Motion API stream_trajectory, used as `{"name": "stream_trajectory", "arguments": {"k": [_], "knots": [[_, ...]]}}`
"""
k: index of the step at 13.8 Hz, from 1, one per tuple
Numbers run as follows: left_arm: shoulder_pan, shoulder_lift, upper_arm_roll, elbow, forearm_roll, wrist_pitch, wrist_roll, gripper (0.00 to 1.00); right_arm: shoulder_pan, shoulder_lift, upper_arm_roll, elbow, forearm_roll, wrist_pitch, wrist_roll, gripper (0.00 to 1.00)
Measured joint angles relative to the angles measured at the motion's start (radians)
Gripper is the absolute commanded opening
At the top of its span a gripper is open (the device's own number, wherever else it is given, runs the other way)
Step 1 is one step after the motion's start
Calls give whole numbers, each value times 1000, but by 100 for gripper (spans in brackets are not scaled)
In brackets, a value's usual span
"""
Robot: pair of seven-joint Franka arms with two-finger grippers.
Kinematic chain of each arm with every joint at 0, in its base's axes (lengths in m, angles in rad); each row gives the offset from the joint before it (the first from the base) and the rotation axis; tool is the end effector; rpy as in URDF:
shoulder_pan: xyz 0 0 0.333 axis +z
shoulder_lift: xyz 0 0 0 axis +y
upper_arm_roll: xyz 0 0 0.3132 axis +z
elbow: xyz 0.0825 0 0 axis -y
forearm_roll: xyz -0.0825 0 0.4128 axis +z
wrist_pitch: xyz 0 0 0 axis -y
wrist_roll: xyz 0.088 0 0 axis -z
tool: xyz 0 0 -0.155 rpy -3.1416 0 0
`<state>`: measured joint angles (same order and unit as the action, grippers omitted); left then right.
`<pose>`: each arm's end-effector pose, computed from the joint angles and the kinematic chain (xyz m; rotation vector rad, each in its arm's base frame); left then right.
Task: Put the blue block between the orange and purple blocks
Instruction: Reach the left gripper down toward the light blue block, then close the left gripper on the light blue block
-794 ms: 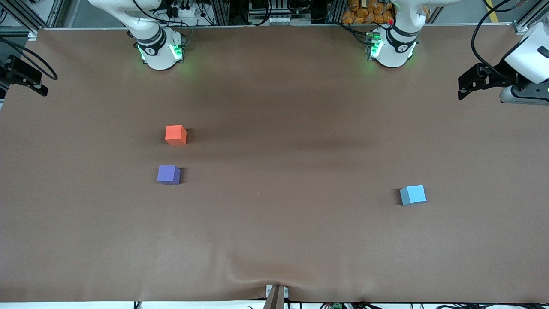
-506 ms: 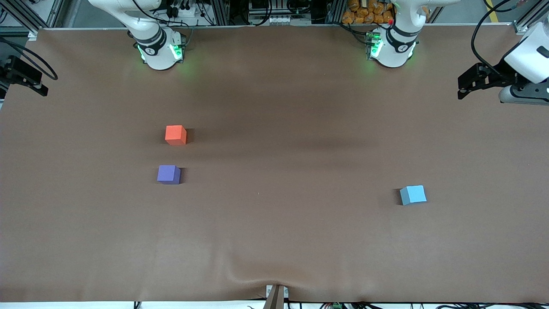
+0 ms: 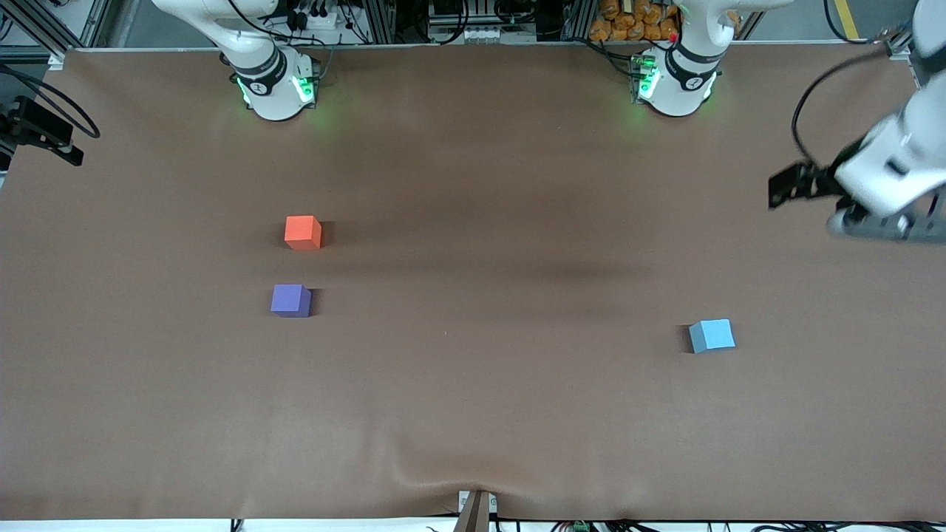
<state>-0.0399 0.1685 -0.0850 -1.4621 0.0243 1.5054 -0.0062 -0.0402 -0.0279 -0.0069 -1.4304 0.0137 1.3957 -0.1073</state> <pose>0.6148 -0.0698 0.5212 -3.1120 0.1843 0.1930 0.5533 -0.0238 0.6433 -3.1259 -0.0978 0.0090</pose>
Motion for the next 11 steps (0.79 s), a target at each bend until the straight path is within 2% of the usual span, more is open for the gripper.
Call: {"name": "stream_trajectory", "arguments": {"k": [7,11], "knots": [[14,360,5,2,0,365,-80,100,0,7,2,0,2,-1,0,100],[27,478,10,-13,0,497,-100,100,0,7,1,0,2,-1,0,100]]}}
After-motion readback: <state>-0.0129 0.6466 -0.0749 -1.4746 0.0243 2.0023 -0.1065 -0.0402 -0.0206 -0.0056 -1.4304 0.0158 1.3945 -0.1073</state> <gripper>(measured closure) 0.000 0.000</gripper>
